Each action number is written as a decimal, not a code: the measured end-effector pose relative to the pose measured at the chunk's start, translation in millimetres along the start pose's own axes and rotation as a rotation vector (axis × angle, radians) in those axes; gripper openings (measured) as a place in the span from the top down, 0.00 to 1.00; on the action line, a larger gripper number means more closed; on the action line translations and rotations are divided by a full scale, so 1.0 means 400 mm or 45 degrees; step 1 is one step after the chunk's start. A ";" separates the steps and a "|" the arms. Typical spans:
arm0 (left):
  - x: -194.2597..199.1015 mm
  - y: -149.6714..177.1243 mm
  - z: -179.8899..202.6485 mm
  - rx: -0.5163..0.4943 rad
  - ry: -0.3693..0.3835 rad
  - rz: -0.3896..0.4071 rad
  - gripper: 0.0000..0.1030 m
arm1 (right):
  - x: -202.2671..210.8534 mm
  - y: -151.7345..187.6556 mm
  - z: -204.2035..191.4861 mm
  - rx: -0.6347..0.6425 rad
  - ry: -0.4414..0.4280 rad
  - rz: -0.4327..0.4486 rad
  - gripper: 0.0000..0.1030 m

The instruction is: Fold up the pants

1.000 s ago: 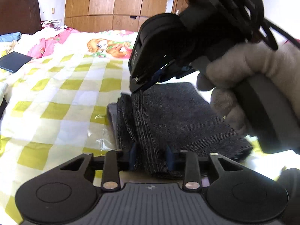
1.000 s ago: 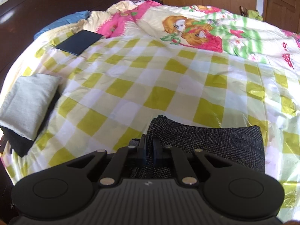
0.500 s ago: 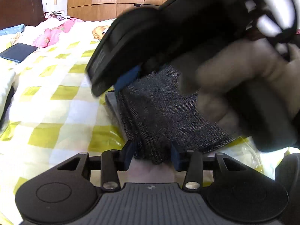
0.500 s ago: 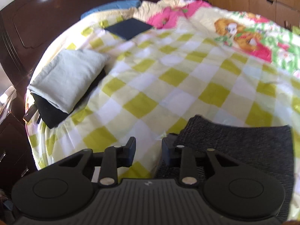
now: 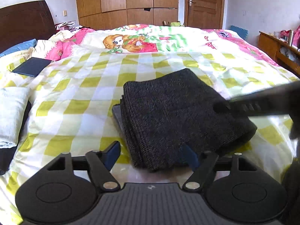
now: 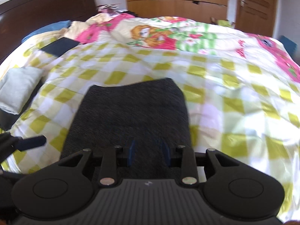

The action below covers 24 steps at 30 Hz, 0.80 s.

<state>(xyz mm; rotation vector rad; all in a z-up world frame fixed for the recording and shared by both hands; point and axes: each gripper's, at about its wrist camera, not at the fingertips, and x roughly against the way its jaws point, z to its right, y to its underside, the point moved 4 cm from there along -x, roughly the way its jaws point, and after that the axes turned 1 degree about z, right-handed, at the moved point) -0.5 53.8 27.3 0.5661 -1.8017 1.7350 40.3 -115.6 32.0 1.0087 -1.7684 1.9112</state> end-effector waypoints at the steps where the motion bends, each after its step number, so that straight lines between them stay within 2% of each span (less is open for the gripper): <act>1: 0.006 -0.004 0.003 0.005 -0.003 0.009 0.11 | 0.012 0.008 0.010 -0.011 0.014 0.006 0.68; 4: 0.018 -0.013 0.007 0.017 -0.032 0.016 0.03 | 0.042 0.025 0.027 -0.042 0.038 0.030 0.66; 7: 0.021 -0.018 0.009 0.006 -0.066 0.030 0.00 | 0.060 0.036 0.028 -0.050 0.056 0.049 0.63; 9: 0.019 -0.017 0.013 -0.007 -0.089 0.032 0.00 | 0.064 0.045 0.025 -0.053 0.060 0.047 0.60; 14: 0.007 -0.009 0.026 -0.046 -0.148 0.007 0.00 | 0.062 0.071 0.018 -0.057 0.079 0.028 0.59; 24: -0.008 0.010 0.038 -0.044 -0.139 -0.025 0.00 | 0.060 0.096 0.018 -0.074 0.102 0.007 0.59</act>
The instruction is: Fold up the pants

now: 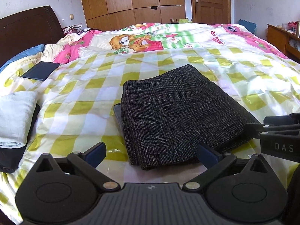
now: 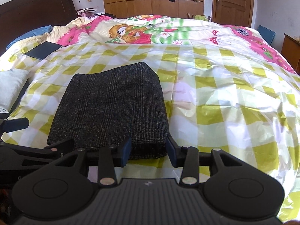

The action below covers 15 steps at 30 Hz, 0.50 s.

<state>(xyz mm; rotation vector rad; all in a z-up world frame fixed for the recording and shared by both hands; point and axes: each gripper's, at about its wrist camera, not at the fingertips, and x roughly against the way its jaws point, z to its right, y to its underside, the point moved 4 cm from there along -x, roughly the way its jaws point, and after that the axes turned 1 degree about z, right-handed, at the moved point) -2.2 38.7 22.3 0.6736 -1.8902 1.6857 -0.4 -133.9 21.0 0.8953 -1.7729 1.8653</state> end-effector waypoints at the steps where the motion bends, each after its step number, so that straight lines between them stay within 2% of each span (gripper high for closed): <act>1: 0.001 -0.001 0.001 -0.006 -0.006 0.001 0.00 | 0.000 0.001 0.000 -0.004 0.001 -0.001 0.59; 15: -0.003 0.004 0.004 0.010 0.019 -0.015 0.00 | 0.000 0.009 -0.001 -0.004 0.004 -0.013 0.58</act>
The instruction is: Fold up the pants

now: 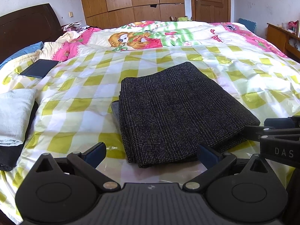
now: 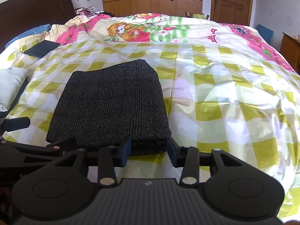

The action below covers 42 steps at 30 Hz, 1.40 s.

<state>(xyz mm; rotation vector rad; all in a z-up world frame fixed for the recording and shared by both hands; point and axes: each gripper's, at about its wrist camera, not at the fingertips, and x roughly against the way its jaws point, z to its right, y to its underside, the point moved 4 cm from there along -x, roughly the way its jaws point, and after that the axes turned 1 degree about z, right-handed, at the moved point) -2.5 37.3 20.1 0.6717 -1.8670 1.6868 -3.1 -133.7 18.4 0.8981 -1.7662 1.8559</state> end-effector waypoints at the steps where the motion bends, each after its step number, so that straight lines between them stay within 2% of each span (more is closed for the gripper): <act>1: 0.001 -0.001 0.001 0.000 0.000 0.002 0.00 | 0.000 0.000 0.000 0.001 0.001 0.000 0.58; 18: 0.006 0.000 0.014 -0.020 0.024 0.015 0.00 | 0.002 0.007 0.001 0.008 0.025 -0.005 0.58; 29: -0.010 0.012 0.011 0.025 0.038 -0.036 0.00 | 0.000 0.020 -0.008 0.017 0.033 -0.020 0.58; 42: -0.005 0.012 0.016 0.021 0.031 -0.025 0.00 | 0.000 0.021 -0.010 0.019 0.042 -0.020 0.58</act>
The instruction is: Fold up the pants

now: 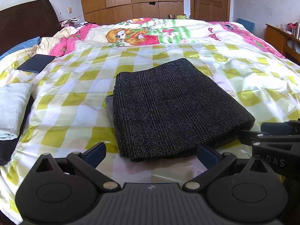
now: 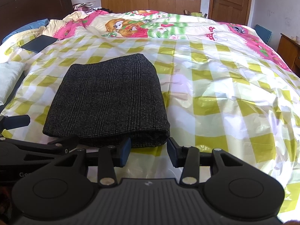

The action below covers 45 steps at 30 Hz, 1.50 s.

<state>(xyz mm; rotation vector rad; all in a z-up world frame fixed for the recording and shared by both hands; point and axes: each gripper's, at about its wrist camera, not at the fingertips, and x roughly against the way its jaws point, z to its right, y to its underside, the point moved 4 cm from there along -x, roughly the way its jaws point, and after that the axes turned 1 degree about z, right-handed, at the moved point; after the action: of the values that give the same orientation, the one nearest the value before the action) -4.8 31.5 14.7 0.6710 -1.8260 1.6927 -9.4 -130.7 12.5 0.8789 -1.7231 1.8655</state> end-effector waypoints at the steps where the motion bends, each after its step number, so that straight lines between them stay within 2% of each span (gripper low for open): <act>1: 0.000 0.000 0.001 0.000 0.001 0.001 0.00 | 0.000 0.000 0.000 -0.001 -0.001 0.000 0.58; 45: 0.006 0.004 -0.002 0.014 -0.011 -0.001 0.00 | 0.002 0.001 -0.002 0.002 0.002 0.000 0.58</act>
<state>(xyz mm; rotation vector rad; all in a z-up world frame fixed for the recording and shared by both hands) -7.6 32.2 15.1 0.6843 -1.8233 1.7032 -10.4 -129.9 12.8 0.8778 -1.7209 1.8672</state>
